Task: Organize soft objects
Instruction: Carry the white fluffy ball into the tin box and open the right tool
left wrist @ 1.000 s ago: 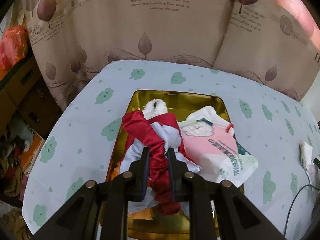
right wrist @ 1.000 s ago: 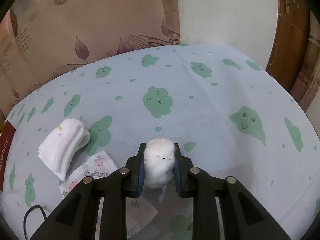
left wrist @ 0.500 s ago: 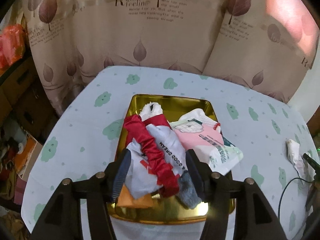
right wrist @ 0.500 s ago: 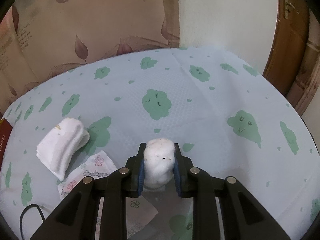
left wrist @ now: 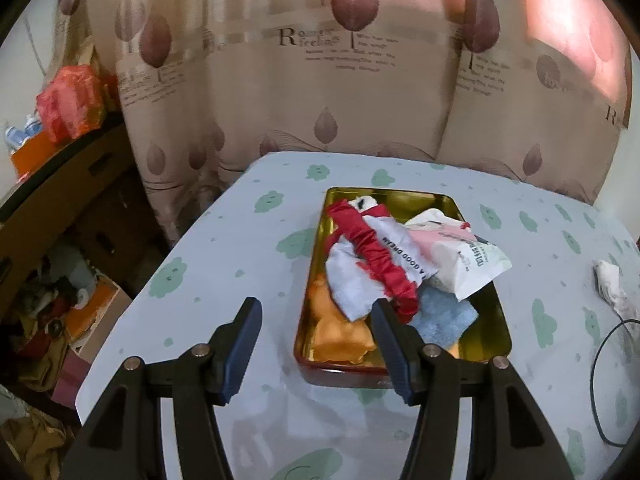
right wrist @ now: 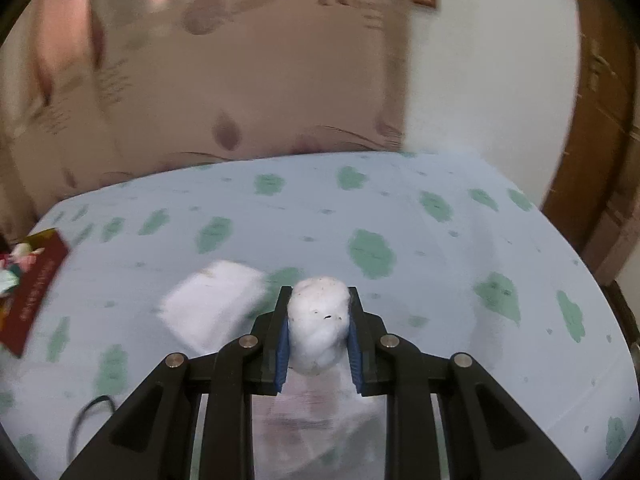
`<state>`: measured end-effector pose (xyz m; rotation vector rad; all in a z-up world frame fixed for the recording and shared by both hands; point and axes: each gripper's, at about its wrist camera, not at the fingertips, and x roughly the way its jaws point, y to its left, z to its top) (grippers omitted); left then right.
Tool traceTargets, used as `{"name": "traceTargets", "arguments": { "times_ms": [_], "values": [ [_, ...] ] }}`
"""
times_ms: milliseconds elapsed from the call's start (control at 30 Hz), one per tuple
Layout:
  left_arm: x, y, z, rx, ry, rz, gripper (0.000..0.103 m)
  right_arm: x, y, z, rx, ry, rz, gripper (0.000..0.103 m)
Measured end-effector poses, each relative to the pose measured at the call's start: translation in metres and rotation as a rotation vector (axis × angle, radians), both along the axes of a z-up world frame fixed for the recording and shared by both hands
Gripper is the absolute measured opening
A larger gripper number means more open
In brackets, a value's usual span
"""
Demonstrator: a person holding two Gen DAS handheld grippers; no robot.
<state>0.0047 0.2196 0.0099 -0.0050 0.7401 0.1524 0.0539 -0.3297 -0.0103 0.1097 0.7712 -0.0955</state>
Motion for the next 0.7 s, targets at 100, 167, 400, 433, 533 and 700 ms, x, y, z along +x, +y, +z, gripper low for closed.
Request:
{"name": "traceTargets", "arguments": {
  "times_ms": [100, 167, 400, 433, 533, 700],
  "values": [
    [-0.004, 0.007, -0.004, -0.036, -0.002, 0.01, 0.059, 0.003, 0.036, 0.013, 0.006, 0.009, 0.09, 0.022],
    [-0.004, 0.011, -0.007, -0.072, 0.012, 0.004, 0.059, 0.009, 0.063, 0.018, 0.016, 0.021, 0.16, 0.022],
    [-0.004, 0.026, -0.013, -0.059, 0.011, 0.057, 0.059, 0.022, 0.169, 0.034, 0.067, 0.043, 0.403, 0.022],
    [-0.004, 0.03, -0.014, -0.064, 0.012, 0.073, 0.059, 0.023, 0.183, 0.036, 0.07, 0.043, 0.436, 0.022],
    [-0.004, 0.04, -0.016, -0.075, 0.017, 0.116, 0.059, 0.024, 0.228, 0.039, 0.081, 0.051, 0.542, 0.022],
    [-0.006, 0.057, -0.015, -0.118, 0.007, 0.168, 0.059, 0.019, 0.29, 0.04, 0.09, 0.066, 0.675, 0.022]
  ]
}}
